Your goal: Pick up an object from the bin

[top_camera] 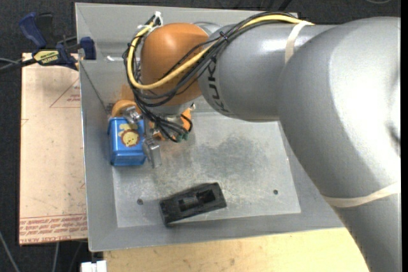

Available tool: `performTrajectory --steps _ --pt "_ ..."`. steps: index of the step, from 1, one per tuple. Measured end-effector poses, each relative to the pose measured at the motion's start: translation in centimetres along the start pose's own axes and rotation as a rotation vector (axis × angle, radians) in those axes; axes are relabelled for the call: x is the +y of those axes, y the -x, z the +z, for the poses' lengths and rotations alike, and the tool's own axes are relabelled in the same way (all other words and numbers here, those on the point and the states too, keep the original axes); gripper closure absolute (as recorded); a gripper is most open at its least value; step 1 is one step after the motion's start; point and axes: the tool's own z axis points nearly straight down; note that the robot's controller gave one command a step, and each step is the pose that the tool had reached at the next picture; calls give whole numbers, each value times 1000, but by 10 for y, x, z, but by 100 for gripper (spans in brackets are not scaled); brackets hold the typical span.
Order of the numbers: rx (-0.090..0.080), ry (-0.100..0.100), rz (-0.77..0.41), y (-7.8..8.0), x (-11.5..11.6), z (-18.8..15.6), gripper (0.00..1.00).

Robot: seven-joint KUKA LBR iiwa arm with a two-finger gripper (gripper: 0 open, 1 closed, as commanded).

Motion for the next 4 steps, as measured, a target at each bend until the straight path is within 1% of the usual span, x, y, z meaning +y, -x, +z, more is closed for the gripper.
performTrajectory --steps 1,2,4 --pt "-10 -5 0 -14 0 -12 100" --pt "-22 -4 -53 -17 -18 -9 100" --pt "-21 -7 -57 -18 -19 -9 100"
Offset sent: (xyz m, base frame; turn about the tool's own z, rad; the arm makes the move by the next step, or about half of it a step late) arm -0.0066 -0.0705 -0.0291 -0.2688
